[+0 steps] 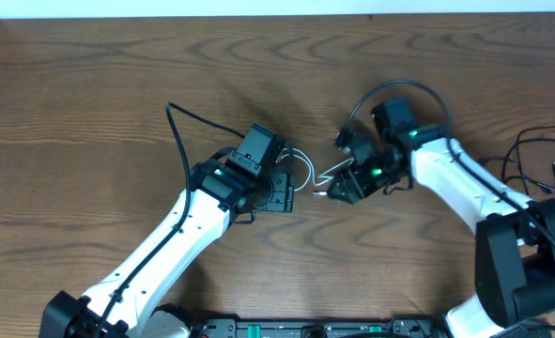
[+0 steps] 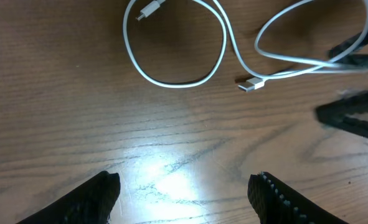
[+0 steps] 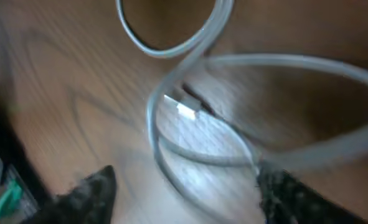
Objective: Untangle cables
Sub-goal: 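Bring the right gripper back and grasp the white cable at center, then carry the white cable right with the right gripper and drop it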
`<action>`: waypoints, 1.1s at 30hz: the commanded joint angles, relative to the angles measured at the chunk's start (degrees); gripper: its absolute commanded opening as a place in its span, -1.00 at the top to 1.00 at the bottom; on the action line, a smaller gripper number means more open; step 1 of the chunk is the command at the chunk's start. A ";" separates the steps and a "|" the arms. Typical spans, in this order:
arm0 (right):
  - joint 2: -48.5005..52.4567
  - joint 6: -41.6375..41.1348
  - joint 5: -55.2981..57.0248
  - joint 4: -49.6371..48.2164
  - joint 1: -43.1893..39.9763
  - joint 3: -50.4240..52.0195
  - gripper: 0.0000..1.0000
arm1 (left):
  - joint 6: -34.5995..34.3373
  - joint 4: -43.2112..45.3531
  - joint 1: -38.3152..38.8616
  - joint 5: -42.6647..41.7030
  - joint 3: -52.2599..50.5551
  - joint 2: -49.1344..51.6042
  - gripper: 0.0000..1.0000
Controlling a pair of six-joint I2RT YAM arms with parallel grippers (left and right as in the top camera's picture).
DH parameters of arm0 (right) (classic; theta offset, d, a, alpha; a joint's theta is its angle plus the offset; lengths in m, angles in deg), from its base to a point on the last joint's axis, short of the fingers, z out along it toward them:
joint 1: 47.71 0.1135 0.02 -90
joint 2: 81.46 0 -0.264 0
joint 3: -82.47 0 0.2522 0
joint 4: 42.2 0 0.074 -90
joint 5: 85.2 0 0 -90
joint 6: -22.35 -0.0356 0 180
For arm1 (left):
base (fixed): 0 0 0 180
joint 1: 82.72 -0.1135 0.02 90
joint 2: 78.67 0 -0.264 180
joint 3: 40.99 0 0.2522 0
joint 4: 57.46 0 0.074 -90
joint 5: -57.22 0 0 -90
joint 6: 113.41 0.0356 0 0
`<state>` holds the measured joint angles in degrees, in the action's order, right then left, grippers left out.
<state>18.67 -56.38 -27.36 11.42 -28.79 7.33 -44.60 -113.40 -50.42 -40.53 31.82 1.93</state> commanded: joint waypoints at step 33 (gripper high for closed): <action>-25.38 -20.13 21.31 -14.10 -19.06 -4.85 0.98 | -0.55 -0.87 -0.20 0.96 -0.02 0.74 -0.42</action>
<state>-0.80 -77.43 -9.57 -1.56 -44.16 4.57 -44.60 -114.23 -50.42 -40.29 31.82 2.02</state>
